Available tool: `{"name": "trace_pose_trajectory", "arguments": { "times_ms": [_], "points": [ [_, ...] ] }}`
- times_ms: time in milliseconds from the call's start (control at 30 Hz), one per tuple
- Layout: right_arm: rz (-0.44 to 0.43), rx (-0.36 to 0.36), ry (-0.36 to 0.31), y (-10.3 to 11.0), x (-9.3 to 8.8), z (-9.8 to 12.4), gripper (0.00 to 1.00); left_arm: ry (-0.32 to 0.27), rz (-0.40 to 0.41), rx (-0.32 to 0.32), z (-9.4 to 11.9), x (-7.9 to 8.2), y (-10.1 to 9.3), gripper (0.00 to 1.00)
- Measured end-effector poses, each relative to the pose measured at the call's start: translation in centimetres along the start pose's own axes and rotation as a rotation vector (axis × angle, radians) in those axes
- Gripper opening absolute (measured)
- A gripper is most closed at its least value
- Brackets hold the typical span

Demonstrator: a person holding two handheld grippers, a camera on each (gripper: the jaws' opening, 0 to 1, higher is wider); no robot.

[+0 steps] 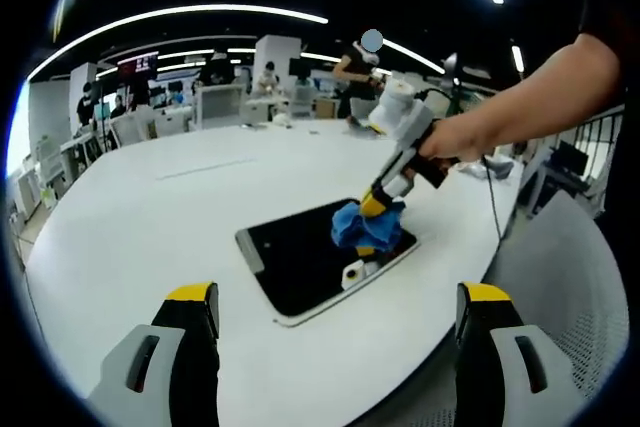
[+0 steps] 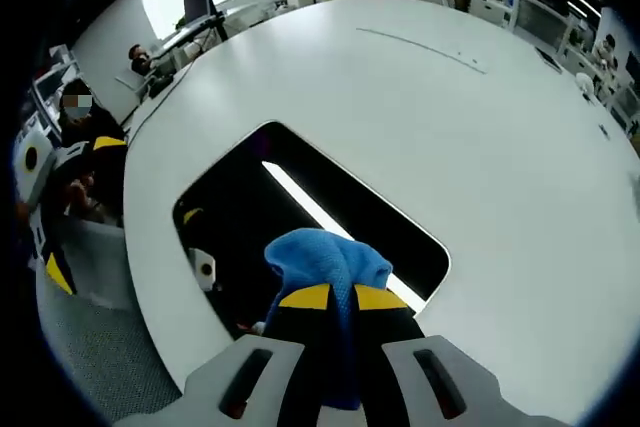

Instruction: Wipe the mirror surface with the cleaning cloth until all visible marks leave the cleaned area.

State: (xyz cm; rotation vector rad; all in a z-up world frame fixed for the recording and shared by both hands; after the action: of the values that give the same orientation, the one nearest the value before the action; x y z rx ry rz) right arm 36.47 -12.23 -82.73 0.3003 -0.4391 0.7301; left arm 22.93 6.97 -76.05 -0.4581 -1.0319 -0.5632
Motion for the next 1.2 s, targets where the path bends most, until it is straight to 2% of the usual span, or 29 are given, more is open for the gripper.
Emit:
{"name": "trace_pose_trajectory", "arguments": {
  "times_ms": [233,567,833,900,1200],
  "points": [
    [-0.005,-0.014,0.008,-0.6,-0.7,0.5,0.02,0.018,0.003,-0.016,-0.1,-0.2,-0.3,0.99],
    [0.009,-0.029,0.026,-1.4,-1.4,1.0,0.02,0.002,0.001,-0.022,-0.1,0.1,-0.5,0.99],
    [0.016,-0.025,0.041,-1.5,-1.3,0.9,0.02,0.019,-0.023,-0.016,-0.2,-0.2,-0.4,0.99],
    [0.016,-0.023,0.049,-1.5,-1.3,0.9,0.02,0.005,-0.034,-0.005,0.0,0.1,-0.2,0.99],
    [-0.01,-0.026,0.059,-1.8,-1.4,1.0,0.02,0.004,-0.019,-0.005,-0.1,-0.1,-0.1,0.99]
  ]
}}
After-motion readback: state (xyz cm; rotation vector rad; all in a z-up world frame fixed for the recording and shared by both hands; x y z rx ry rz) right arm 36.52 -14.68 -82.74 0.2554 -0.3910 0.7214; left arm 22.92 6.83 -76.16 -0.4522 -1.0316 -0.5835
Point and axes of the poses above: the point that each gripper's makers call its tool centre point, and the gripper's own axes: z roughly backward along the fingers, y roughly to its left, x roughly out of its top, the point moved 3 cm from there along z, roughly backward along the fingers, and after that the axes turned 1 degree about -z, right-handed, at the moved point
